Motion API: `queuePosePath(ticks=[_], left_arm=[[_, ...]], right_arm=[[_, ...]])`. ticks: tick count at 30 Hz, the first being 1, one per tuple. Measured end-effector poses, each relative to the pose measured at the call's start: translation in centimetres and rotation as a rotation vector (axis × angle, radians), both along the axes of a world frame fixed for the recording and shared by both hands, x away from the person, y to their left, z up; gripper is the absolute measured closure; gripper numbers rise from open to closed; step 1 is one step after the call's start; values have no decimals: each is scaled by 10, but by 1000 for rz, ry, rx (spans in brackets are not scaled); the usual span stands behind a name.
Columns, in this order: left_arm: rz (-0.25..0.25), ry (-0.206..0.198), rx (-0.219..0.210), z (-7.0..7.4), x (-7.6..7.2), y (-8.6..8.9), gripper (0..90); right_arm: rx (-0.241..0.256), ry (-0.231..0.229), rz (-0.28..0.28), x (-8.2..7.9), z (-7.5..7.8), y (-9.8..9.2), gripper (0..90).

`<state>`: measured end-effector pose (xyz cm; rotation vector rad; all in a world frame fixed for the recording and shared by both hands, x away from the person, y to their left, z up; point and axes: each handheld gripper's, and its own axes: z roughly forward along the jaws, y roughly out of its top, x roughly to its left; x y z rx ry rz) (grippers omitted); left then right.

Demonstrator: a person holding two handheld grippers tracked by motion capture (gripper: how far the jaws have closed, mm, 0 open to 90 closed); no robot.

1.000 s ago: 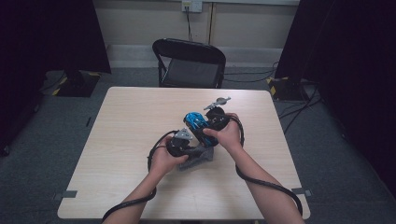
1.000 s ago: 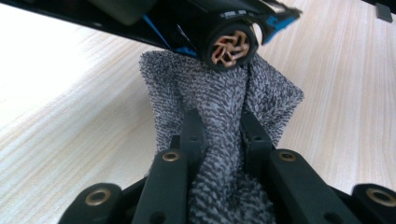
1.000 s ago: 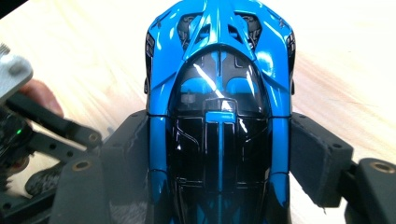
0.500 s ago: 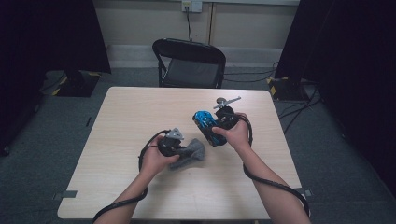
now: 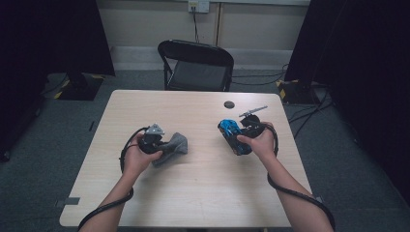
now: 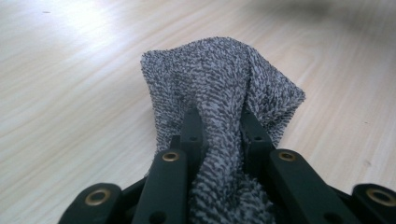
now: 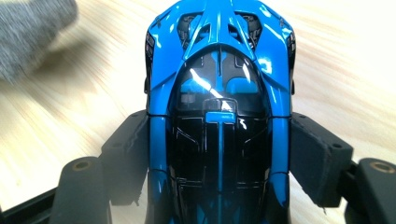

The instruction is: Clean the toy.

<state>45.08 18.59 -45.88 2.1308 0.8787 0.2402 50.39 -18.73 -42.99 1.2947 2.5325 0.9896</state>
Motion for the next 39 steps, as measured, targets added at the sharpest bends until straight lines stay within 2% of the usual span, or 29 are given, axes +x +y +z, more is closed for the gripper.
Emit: queuePosePath(ticks=[4,14,15,16,24,26,28,30,34,35,39], left_arm=[[14,3,-14,1,1,6,755],[57,-12,7,4,6,20,755],[70,-9,2,4,7,24,755],[85,0,-20,2,8,26,755],[134,-7,52,-6,11,46,754],[137,-7,51,-7,11,47,754],[152,-12,67,-10,13,51,753],[159,-6,61,-12,14,53,753],[170,-7,82,-15,17,55,747],[164,-10,102,-15,18,55,745],[170,-18,100,-17,19,54,730]], right_arm=[[-14,7,-17,-2,-2,-11,284],[-43,19,-52,-7,-7,-39,284],[-53,22,-63,-8,-9,-46,284],[-58,22,-64,-9,-10,-48,284],[-78,46,-87,-12,-24,-66,284],[-88,48,-90,-12,-26,-68,284],[-98,57,-96,-12,-31,-71,284],[-99,56,-99,-12,-33,-73,284],[-109,56,-103,-11,-35,-74,284],[-110,60,-99,-11,-35,-73,283],[-122,60,-97,-10,-40,-74,282]])
